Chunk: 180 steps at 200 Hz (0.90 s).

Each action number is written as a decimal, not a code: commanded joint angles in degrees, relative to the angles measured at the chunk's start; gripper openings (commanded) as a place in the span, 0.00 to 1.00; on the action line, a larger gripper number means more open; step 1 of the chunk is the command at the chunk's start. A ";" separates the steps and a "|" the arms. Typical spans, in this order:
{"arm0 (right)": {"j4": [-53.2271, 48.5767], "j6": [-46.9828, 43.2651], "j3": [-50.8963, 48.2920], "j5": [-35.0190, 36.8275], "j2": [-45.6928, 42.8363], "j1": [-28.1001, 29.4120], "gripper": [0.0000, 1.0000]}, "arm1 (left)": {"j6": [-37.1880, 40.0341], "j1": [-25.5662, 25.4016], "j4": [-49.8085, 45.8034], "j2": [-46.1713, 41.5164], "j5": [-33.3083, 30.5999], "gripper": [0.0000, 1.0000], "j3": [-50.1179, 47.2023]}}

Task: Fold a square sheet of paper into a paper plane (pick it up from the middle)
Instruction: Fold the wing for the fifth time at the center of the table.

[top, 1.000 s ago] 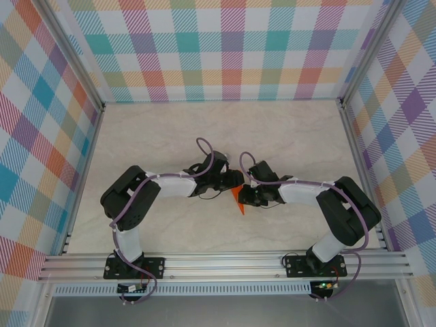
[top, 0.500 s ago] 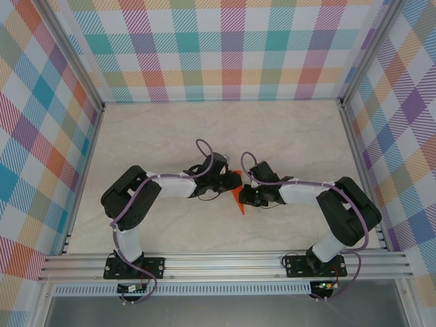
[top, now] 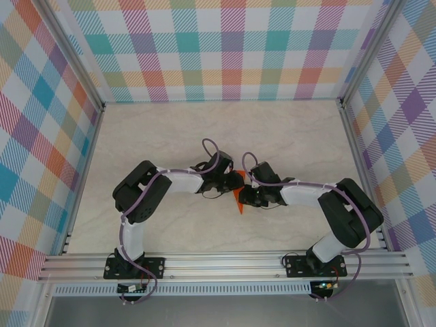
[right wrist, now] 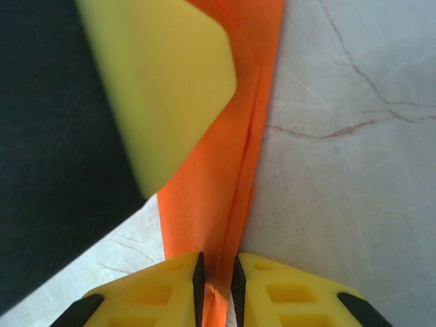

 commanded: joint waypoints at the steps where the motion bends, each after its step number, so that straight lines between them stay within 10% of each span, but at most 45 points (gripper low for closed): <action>1: -3.02 -0.58 -1.70 0.95 -3.45 -1.13 0.25 | 0.60 -0.33 -4.62 2.49 1.50 0.21 0.63; 89: 4.82 1.55 -3.35 -15.02 -11.94 -2.24 0.16 | 2.66 -1.27 -8.32 3.88 1.95 0.21 3.68; 180: 6.30 3.47 -2.14 -12.81 -3.54 -0.70 0.15 | 2.66 -1.60 -8.86 3.75 1.86 0.21 3.96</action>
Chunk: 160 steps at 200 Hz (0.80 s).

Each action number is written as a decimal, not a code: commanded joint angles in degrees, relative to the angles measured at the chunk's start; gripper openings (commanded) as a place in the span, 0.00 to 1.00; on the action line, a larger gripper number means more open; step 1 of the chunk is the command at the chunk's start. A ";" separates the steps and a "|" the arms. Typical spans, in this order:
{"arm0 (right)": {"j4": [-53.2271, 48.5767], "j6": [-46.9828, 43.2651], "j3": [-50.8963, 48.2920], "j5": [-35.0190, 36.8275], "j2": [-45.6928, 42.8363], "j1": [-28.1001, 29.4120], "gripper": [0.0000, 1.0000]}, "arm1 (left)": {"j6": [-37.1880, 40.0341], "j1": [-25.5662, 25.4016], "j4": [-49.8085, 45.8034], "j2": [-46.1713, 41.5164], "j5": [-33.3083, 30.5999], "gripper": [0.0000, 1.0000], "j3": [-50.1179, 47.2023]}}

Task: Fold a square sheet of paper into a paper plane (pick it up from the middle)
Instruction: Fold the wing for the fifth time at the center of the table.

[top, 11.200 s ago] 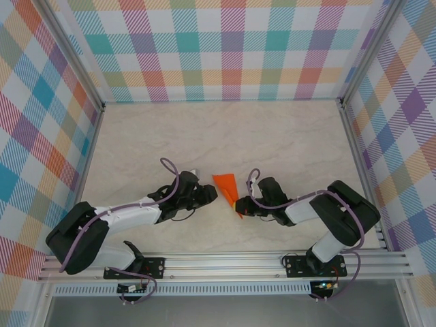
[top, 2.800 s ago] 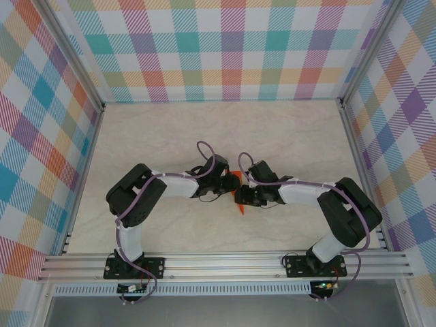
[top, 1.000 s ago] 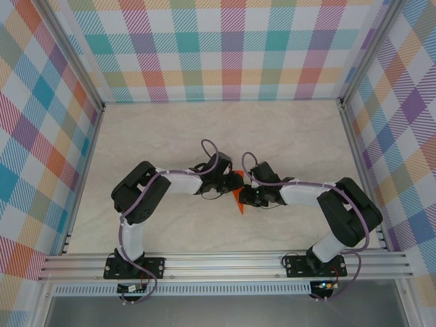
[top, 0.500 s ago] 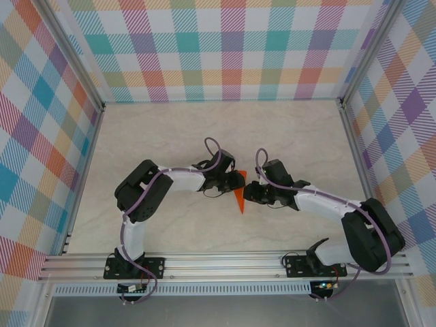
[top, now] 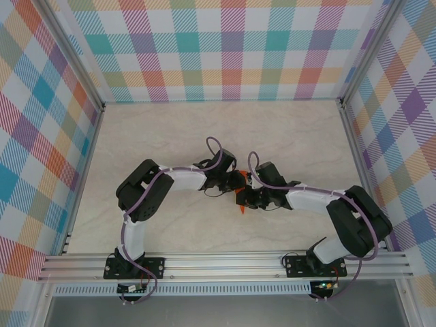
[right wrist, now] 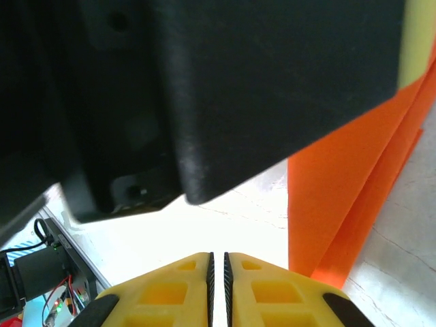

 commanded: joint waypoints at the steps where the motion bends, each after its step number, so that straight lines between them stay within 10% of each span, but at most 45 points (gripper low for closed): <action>1: 1.64 0.86 1.08 0.16 0.79 0.28 0.15 | 0.98 -1.34 -4.01 2.07 0.46 0.21 0.01; 160: -7.19 -0.74 -2.21 6.43 2.89 0.06 0.15 | 1.68 -1.48 -5.65 2.37 0.11 0.21 0.97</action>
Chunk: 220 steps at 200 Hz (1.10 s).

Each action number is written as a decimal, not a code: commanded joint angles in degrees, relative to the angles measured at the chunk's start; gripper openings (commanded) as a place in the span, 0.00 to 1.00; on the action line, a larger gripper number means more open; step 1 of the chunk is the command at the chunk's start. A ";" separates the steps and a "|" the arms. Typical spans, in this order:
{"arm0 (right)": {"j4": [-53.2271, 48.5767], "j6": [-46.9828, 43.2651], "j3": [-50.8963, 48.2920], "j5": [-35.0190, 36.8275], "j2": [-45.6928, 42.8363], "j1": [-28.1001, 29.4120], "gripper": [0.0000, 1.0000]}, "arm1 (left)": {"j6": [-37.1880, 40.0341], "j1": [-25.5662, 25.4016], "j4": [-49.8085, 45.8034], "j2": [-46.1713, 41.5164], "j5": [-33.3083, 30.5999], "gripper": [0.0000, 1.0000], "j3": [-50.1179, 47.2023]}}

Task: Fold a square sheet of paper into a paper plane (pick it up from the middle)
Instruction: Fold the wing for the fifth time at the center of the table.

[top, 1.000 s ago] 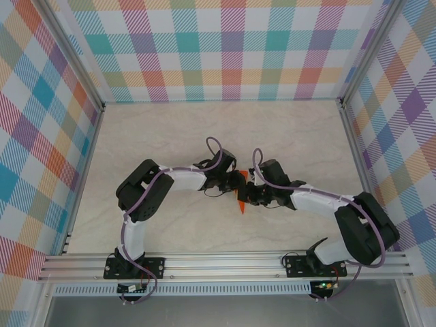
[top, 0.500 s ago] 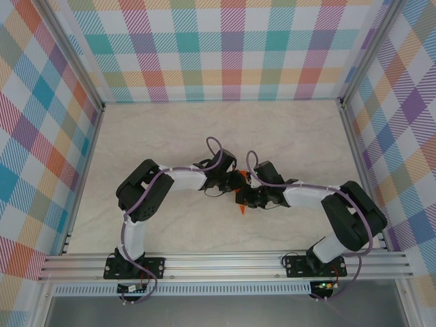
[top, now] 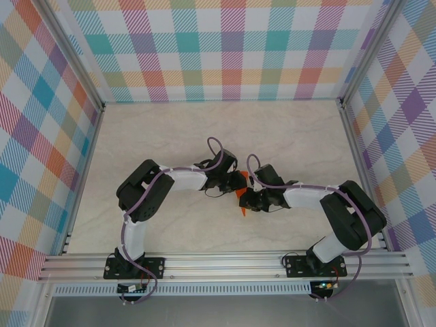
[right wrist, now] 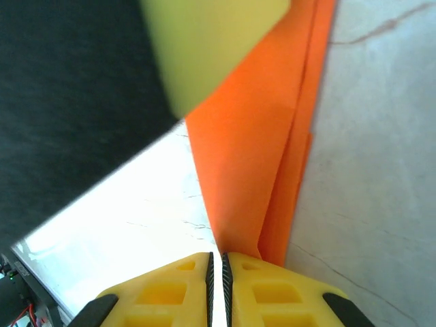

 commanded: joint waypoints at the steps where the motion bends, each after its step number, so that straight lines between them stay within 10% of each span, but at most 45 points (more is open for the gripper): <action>1: -4.13 -1.09 -2.19 1.82 -0.32 0.04 0.15 | 1.44 -1.01 -4.70 2.23 -0.02 0.21 0.54; 220: -7.75 0.26 -3.09 -2.27 -13.11 -0.09 0.12 | 1.31 -1.48 -7.10 3.17 -1.00 0.20 0.49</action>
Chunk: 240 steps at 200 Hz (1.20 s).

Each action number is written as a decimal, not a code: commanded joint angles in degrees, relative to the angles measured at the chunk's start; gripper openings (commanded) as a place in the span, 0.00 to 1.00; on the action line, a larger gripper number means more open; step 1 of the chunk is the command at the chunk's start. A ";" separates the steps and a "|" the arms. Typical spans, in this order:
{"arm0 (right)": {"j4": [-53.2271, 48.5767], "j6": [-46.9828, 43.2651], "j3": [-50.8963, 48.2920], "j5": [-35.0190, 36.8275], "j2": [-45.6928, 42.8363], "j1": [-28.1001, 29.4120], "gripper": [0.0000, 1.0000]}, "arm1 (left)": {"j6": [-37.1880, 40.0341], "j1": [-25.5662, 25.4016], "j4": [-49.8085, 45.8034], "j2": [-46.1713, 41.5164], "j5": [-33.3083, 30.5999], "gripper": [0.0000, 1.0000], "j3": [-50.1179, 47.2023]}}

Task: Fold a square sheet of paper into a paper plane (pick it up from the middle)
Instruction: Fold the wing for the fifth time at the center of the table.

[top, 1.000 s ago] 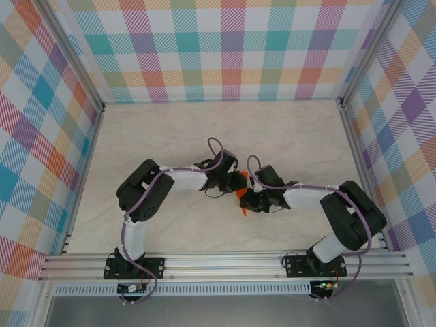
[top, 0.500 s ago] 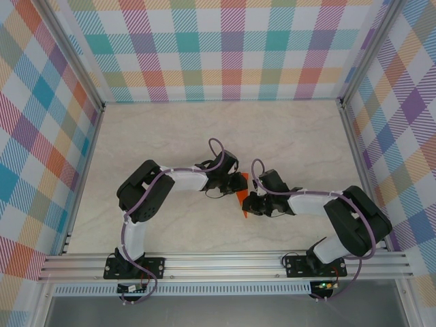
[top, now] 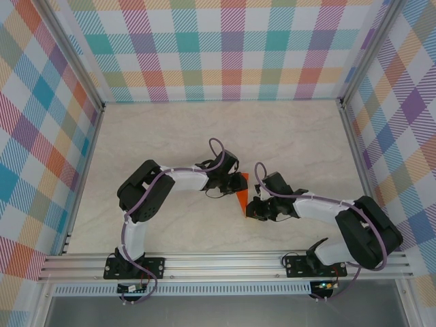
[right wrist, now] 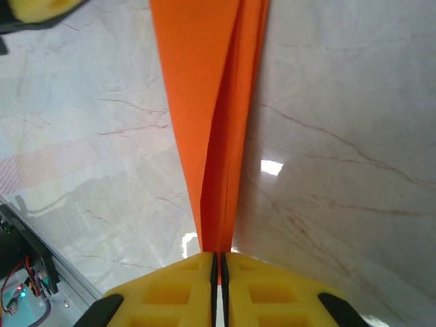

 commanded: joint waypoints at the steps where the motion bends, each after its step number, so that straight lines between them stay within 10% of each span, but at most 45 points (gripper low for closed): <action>1: -3.03 1.37 3.56 0.96 -2.72 0.22 0.12 | 1.35 -0.85 -5.17 2.93 -1.47 0.20 -0.23; 240: -5.63 2.25 -4.64 0.30 2.53 -0.05 0.10 | 1.84 -0.97 -6.96 3.28 -1.76 0.19 1.03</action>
